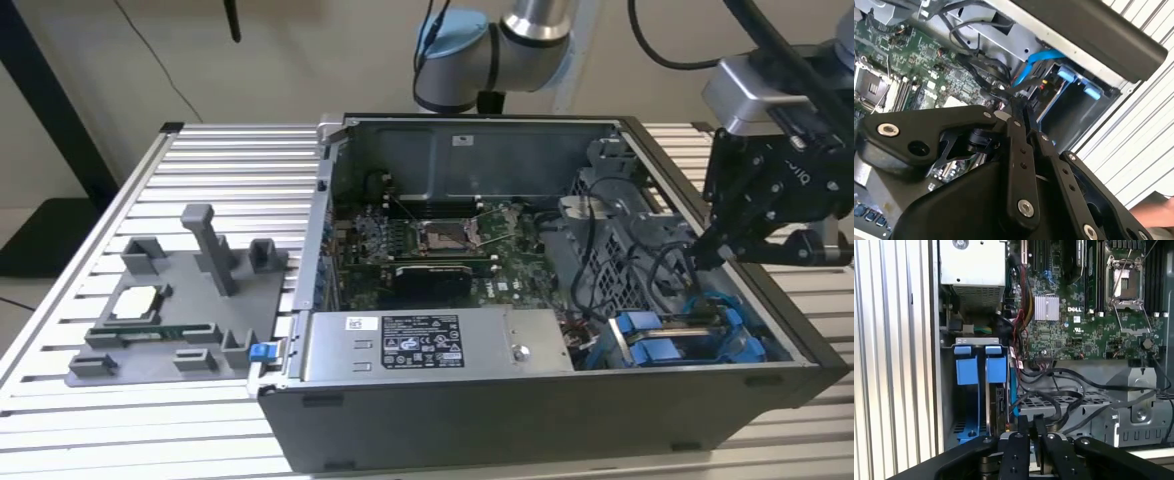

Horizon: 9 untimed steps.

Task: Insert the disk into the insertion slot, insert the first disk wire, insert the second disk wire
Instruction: 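Insert the first disk wire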

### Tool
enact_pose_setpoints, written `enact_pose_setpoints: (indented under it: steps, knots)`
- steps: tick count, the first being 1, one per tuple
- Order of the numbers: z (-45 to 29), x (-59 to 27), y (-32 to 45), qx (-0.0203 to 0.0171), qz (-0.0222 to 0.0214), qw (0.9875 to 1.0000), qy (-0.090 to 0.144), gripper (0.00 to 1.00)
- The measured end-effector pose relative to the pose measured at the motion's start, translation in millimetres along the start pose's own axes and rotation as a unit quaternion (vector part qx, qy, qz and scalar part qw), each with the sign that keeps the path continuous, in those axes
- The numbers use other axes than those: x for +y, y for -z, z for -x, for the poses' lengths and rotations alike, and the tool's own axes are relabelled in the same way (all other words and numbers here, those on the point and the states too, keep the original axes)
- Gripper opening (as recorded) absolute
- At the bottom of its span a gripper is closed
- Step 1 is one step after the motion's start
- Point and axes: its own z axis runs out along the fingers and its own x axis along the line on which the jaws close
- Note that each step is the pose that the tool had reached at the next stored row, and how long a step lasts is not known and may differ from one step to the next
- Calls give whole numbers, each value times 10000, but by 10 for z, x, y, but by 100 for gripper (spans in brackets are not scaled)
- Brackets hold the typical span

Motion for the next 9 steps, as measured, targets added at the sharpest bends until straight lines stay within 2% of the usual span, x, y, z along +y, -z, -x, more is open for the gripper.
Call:
enact_pose_setpoints:
  steps: [5, 7, 9]
  knots:
    - [-6, 209, -5, -2, -10, 10000, -4, 0]
    - [-10, 251, -16, -3, -24, 10000, -2, 0]
    - [-13, 256, -20, -1, -26, 10000, -1, 0]
